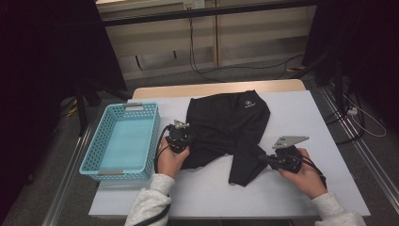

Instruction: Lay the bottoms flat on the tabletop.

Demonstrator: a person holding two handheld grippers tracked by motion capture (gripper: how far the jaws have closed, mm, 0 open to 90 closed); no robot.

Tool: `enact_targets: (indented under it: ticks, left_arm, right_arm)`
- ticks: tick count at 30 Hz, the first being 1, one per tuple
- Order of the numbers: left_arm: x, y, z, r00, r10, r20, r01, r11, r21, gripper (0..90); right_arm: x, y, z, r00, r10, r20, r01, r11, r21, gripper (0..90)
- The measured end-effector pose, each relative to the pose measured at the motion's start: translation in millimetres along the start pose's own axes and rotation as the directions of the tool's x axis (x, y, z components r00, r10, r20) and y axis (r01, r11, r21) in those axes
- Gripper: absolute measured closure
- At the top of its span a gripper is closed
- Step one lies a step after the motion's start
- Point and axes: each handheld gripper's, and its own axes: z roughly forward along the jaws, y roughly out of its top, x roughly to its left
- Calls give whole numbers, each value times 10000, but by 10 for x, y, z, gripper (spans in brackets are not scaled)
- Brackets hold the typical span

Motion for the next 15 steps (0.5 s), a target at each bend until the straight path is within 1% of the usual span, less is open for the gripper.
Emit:
enact_targets:
  ticks: [1,2,3,4,7,11,12,15]
  left_arm:
    - [19,2,-4,9999,-119,-110,118,9999,-76,885]
    - [40,9,-12,9999,-148,-89,147,9999,-65,885]
    - [57,13,-20,9995,-206,-235,203,9997,-138,885]
    - [81,18,-30,9993,-231,-308,228,9997,-110,885]
    - [139,24,-50,9983,-458,-373,448,9986,-274,885]
    - [169,40,-72,9976,-479,-500,457,9980,-444,885]
    - [172,42,-76,9973,-513,-516,487,9976,-497,885]
    - [193,45,-92,9968,-547,-586,510,9968,-618,885]
  right_arm:
    - [-11,-17,-22,10000,28,17,-28,10000,-25,900]
    - [-19,-31,-44,10000,67,44,-67,10000,-33,900]
    - [-28,-43,-69,9999,111,77,-111,9999,-56,900]
    - [-35,-55,-90,9998,144,133,-143,9998,-106,900]
    - [-59,-93,-147,9993,249,265,-246,9996,-115,900]
    - [-85,-140,-216,9982,332,492,-329,9994,-56,900]
    - [-102,-161,-250,9973,424,606,-418,9991,-102,900]
    - [-119,-184,-277,9965,496,676,-491,9988,-92,900]
